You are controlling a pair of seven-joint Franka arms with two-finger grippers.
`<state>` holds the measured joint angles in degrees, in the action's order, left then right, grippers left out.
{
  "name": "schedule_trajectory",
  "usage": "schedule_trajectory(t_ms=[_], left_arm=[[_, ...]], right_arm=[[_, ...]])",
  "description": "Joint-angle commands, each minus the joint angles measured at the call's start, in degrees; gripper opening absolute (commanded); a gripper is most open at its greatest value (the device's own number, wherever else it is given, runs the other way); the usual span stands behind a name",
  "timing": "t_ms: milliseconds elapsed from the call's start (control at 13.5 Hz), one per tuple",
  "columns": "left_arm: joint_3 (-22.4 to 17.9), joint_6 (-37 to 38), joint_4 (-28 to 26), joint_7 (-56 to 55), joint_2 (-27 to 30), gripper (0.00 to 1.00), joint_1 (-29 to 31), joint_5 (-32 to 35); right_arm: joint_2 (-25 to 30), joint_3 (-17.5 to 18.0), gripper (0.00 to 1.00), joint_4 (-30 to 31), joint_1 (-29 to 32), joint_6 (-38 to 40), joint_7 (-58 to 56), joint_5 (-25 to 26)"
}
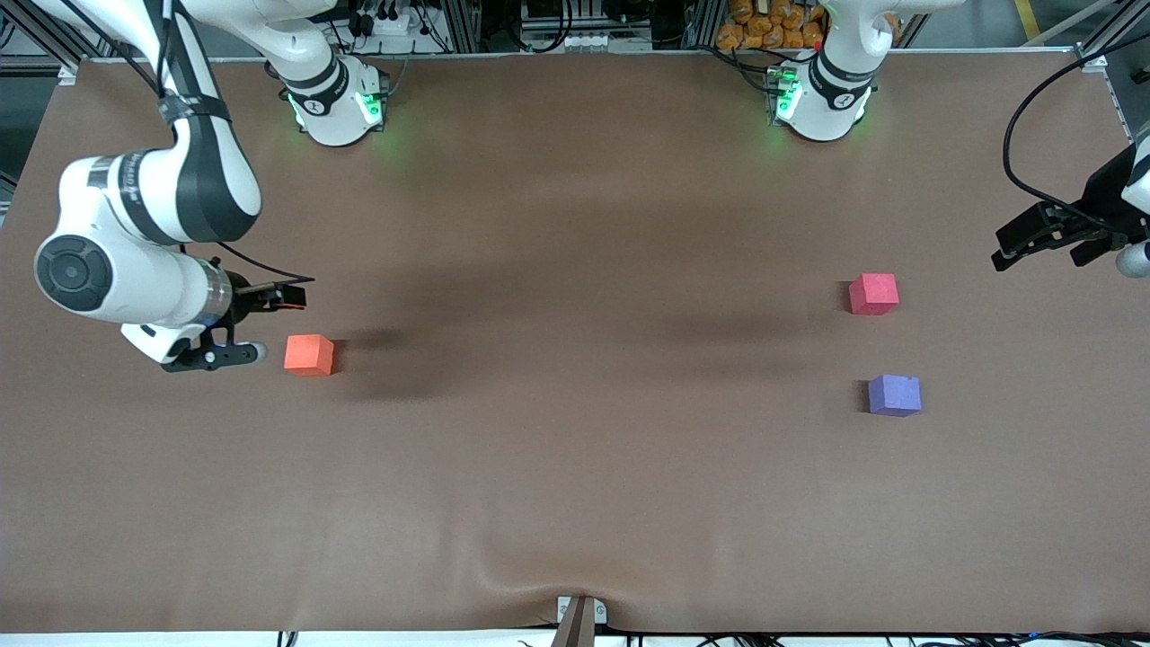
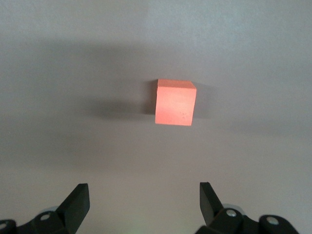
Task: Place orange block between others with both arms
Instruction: 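Reach the right gripper down over the orange cube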
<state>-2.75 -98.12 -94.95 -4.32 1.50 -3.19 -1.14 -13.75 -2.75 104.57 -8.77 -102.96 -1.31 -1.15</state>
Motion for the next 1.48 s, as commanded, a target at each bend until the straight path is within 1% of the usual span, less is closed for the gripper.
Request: schedule_trajectory(t_ms=[0,148,295,517,812,1107,1255,1329,1403], left_arm=[[-0.2,0.9,0.7,0.8,-0.3,1.0,-0.1,-0.7],[-0.2,0.9,0.6,0.9,-0.3,1.0,-0.1,-0.7],[-0.2,0.9,0.6,1.0,-0.4,1.0,-0.1,-0.7],[-0.2,0.9,0.6,1.2,-0.4,1.0,0.0,-0.7],[-0.2,0.9,0.6,1.4,-0.6,1.0,0.0,-0.7],[-0.2,1.0,0.7,1.5,-0.6,1.0,0.0,-0.8],[-0.2,1.0,0.6,1.5,-0.6,1.0,0.1,-0.8],[-0.2,1.0,0.6,1.5,-0.6,1.0,0.1,-0.8],[-0.2,1.0,0.6,1.5,-0.6,1.0,0.0,-0.8]], right_arm=[[-0.1,-0.7,1.0,0.1,-0.1,-0.9,0.6,-0.4],[-0.1,-0.7,1.0,0.4,-0.1,-2.6,0.7,-0.4],[0.3,-0.7,1.0,4.8,-0.5,-7.6,0.7,-0.4],[-0.1,-0.7,1.0,7.7,2.1,-11.5,0.3,-0.4],[-0.2,-0.7,1.0,15.3,1.8,-20.7,1.0,-0.5],[-5.2,-0.7,1.0,15.1,3.4,-28.8,1.1,-0.4],[-8.8,-0.7,1.0,12.1,3.8,-29.8,1.4,-1.0],[-10.3,-0.7,1.0,10.7,3.8,-29.8,1.7,-2.4],[-10.8,-0.7,1.0,10.6,3.5,-29.8,1.6,-3.8]])
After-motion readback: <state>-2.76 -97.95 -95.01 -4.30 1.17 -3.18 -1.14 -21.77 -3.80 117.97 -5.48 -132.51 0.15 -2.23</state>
